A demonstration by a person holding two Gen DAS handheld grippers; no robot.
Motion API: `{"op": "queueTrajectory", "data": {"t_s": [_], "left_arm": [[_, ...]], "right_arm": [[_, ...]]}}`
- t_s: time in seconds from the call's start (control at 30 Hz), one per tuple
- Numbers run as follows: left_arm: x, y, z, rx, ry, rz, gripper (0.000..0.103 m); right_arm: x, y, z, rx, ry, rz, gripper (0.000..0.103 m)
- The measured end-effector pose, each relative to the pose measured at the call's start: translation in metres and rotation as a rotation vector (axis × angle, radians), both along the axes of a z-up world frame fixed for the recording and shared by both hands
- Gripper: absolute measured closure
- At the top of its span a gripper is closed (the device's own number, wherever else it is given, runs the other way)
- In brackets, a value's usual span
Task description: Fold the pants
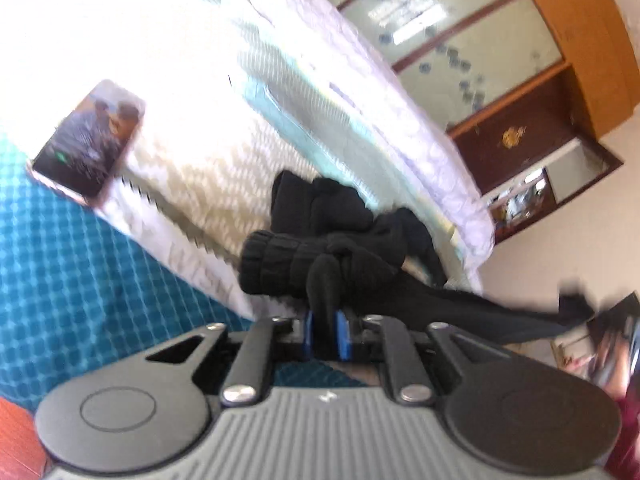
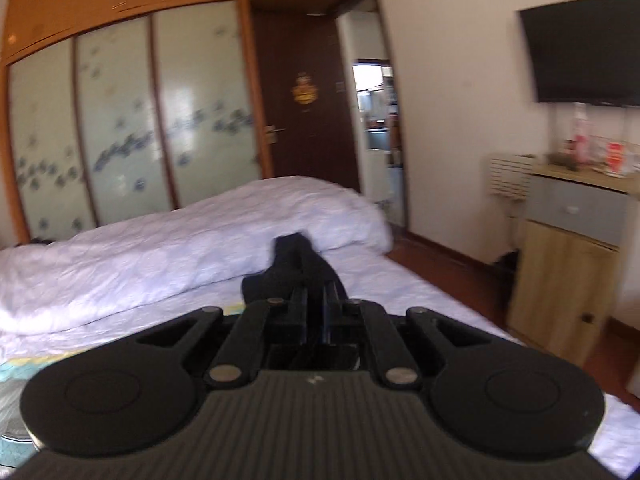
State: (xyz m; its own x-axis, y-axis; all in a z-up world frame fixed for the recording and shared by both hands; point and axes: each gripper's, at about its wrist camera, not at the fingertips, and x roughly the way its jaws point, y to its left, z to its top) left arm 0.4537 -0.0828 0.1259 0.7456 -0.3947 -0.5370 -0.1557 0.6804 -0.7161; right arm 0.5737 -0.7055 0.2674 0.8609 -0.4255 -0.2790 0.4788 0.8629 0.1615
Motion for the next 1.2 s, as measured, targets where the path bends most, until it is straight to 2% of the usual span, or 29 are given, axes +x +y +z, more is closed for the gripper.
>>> {"op": "queueTrajectory", "data": {"t_s": [0.07,0.17,0.23,0.3,0.33,0.37,0.4,0.43,0.5,0.53,0.63,0.73,0.83,0.87,0.97,1.0,1.07,1.1,1.13,1.17,1.2], "left_arm": [[0.01,-0.008,0.01,0.035,0.037,-0.038,0.094],[0.039,-0.049,0.005,0.163,0.147,-0.095,0.094],[0.055,-0.07,-0.017,0.213,0.238,-0.133,0.093],[0.075,-0.092,-0.031,0.233,0.303,-0.149,0.089],[0.075,-0.097,-0.036,0.236,0.307,-0.141,0.082],[0.084,-0.105,-0.035,0.235,0.303,-0.132,0.069],[0.091,-0.112,-0.033,0.229,0.298,-0.124,0.06],[0.101,-0.118,-0.03,0.222,0.288,-0.116,0.048],[0.116,-0.132,-0.023,0.231,0.261,-0.097,0.046],[0.118,-0.134,-0.029,0.24,0.253,-0.088,0.046],[0.146,-0.147,-0.024,0.223,0.233,-0.049,0.046],[0.166,-0.159,-0.027,0.229,0.221,-0.019,0.045],[0.182,-0.171,-0.035,0.23,0.255,-0.022,0.04],[0.192,-0.179,-0.04,0.225,0.28,-0.032,0.039],[0.186,-0.184,-0.055,0.188,0.333,-0.074,0.039],[0.162,-0.17,-0.07,0.188,0.333,-0.081,0.038],[0.174,-0.187,-0.071,0.212,0.316,-0.076,0.029],[0.178,-0.192,-0.071,0.219,0.313,-0.071,0.029],[0.186,-0.202,-0.071,0.234,0.308,-0.065,0.04],[0.188,-0.203,-0.074,0.257,0.304,-0.074,0.084],[0.202,-0.213,-0.075,0.271,0.325,-0.092,0.095]], "right_arm": [[-0.04,-0.024,-0.017,0.038,0.019,-0.027,0.093],[-0.087,-0.045,-0.081,0.166,0.102,-0.008,0.09],[-0.12,-0.054,-0.141,0.25,0.224,-0.035,0.082],[-0.147,-0.067,-0.196,0.333,0.347,-0.131,0.073],[-0.163,-0.073,-0.216,0.359,0.374,-0.196,0.069],[-0.179,-0.079,-0.23,0.375,0.392,-0.257,0.067],[-0.195,-0.087,-0.24,0.391,0.4,-0.31,0.066],[-0.207,-0.093,-0.245,0.404,0.396,-0.349,0.066],[-0.23,-0.106,-0.247,0.427,0.363,-0.423,0.066],[-0.234,-0.11,-0.243,0.428,0.342,-0.428,0.066],[-0.231,-0.111,-0.229,0.378,0.299,-0.383,0.066],[-0.217,-0.107,-0.226,0.331,0.271,-0.289,0.065],[-0.205,-0.111,-0.224,0.313,0.26,-0.261,0.064],[-0.199,-0.117,-0.225,0.323,0.256,-0.264,0.064],[-0.182,-0.139,-0.238,0.361,0.264,-0.296,0.064],[-0.18,-0.144,-0.24,0.389,0.27,-0.307,0.063],[-0.176,-0.154,-0.247,0.438,0.264,-0.29,0.063],[-0.177,-0.155,-0.248,0.461,0.265,-0.282,0.063],[-0.173,-0.157,-0.252,0.468,0.266,-0.283,0.065],[-0.171,-0.161,-0.252,0.462,0.272,-0.284,0.069],[-0.169,-0.161,-0.251,0.443,0.277,-0.284,0.092]]}}
